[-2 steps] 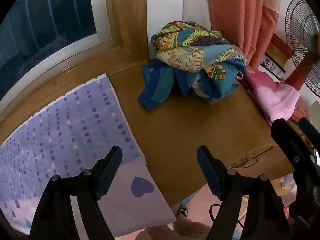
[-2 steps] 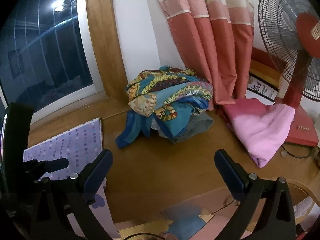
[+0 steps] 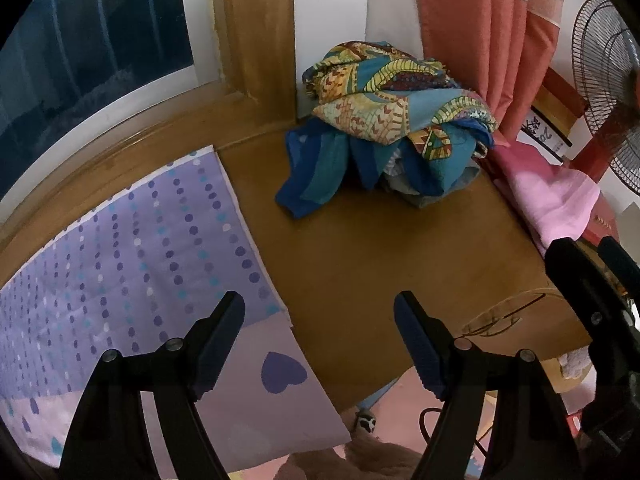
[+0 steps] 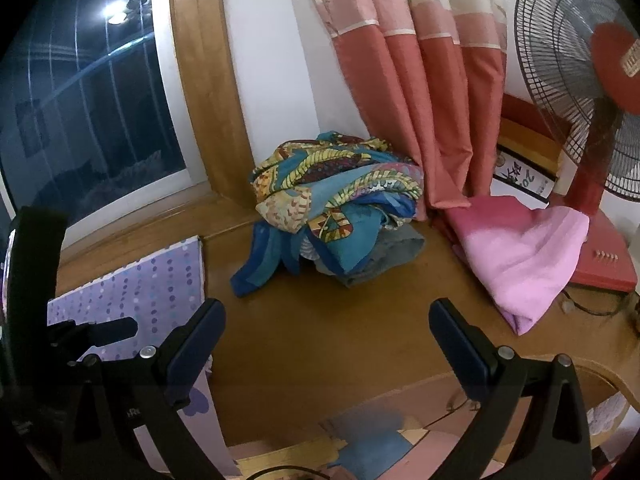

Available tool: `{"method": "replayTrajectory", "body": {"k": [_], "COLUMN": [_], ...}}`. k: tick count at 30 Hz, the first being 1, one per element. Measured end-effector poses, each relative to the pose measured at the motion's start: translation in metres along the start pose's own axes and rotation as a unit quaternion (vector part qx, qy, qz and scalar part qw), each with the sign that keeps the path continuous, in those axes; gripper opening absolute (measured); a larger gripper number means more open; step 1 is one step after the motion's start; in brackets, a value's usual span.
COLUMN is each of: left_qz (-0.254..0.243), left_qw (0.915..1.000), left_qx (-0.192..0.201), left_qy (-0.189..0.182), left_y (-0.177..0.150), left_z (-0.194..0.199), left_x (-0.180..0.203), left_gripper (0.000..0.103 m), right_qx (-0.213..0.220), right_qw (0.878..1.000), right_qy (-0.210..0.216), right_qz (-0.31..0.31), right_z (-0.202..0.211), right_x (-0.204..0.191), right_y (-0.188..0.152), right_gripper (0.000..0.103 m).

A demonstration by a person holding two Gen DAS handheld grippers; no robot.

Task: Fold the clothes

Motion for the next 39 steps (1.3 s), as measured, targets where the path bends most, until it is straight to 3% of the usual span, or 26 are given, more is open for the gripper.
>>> {"method": "replayTrajectory", "body": {"k": [23, 39], "left_qz": [0.008, -0.012], "left_qw": [0.9999, 0.9995], "left_qx": [0.006, 0.009], "left_qy": [-0.01, -0.028], "left_y": [-0.005, -0.003], "left_z": [0.013, 0.01], "left_x": [0.004, 0.004], "left_gripper": [0.079, 0.079], "right_qx": [0.005, 0.003], "right_qw": [1.0, 1.0], "right_qy": [-0.008, -0.024], "right_qz": [0.004, -0.004], "right_z": [0.012, 0.013], "right_x": [0.006, 0.002], "right_y": [-0.004, -0.005], "right_gripper": [0.103, 0.103]}}
Point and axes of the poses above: each gripper's, at about its wrist camera, not at the fingertips, and z roughly against the way its jaws point, x to its right, y to its top, the point moved 9 cm from there along -z, roughly the way its jaws point, and after that the axes turned 1 degree about x, right-handed, at the moved point
